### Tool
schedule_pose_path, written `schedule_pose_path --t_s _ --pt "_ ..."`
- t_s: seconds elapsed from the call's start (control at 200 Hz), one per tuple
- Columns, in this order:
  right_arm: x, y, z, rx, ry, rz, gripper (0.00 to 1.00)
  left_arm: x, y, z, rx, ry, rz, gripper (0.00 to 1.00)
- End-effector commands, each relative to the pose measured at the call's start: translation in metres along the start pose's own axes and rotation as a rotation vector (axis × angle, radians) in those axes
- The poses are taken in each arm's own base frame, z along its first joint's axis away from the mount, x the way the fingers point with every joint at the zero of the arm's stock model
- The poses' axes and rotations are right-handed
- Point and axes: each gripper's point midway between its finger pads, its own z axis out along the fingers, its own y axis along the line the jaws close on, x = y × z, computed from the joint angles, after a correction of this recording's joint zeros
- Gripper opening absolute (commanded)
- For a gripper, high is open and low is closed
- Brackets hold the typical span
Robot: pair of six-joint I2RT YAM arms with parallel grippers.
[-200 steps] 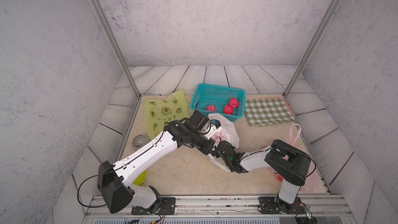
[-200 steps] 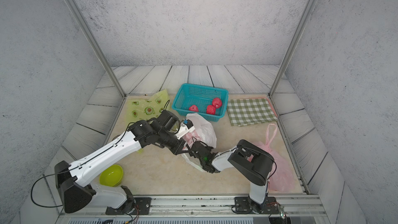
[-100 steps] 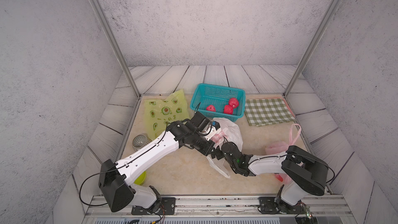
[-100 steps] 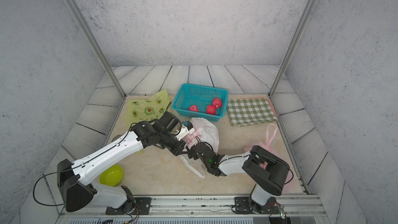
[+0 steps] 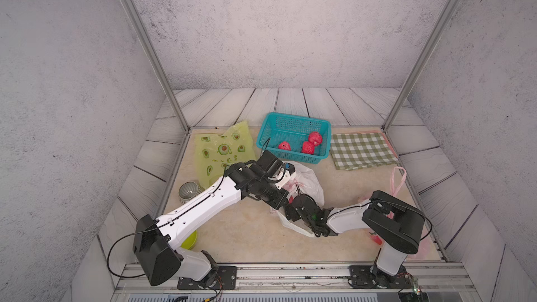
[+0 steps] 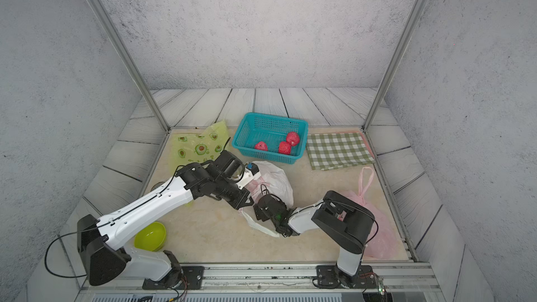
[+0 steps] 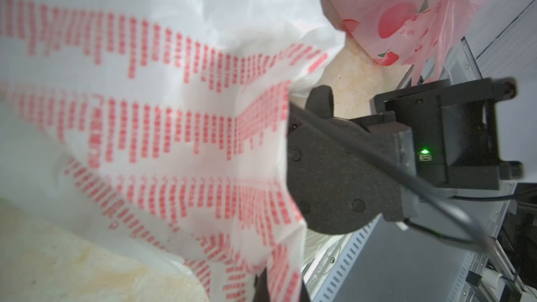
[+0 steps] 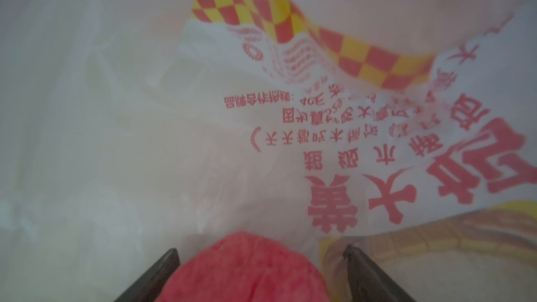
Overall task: Untie the knot of a plastic bag & take out the apple
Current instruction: Pick up the apple from the plastic bag.
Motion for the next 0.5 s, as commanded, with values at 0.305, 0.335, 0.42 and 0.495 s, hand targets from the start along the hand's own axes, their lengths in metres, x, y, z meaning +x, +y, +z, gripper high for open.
schedule_pose_path --t_s 0.305,0.335,0.42,0.495 --pt "-0.012 0.037 -0.046 -0.209 0.012 -0.08 0.37 -0.015 0.042 0.009 -0.058 0.01 -0.075 0.05" --pt "-0.014 0.041 -0.052 -0.236 0.012 -0.093 0.37 -0.017 0.044 0.009 -0.061 0.014 -0.075 0.05" --pt "-0.018 0.054 -0.072 -0.32 0.019 -0.117 0.38 -0.022 0.05 0.01 -0.068 0.02 -0.073 0.05" --pt "-0.021 0.07 -0.095 -0.437 0.028 -0.123 0.39 -0.026 0.055 0.011 -0.079 0.038 -0.062 0.05"
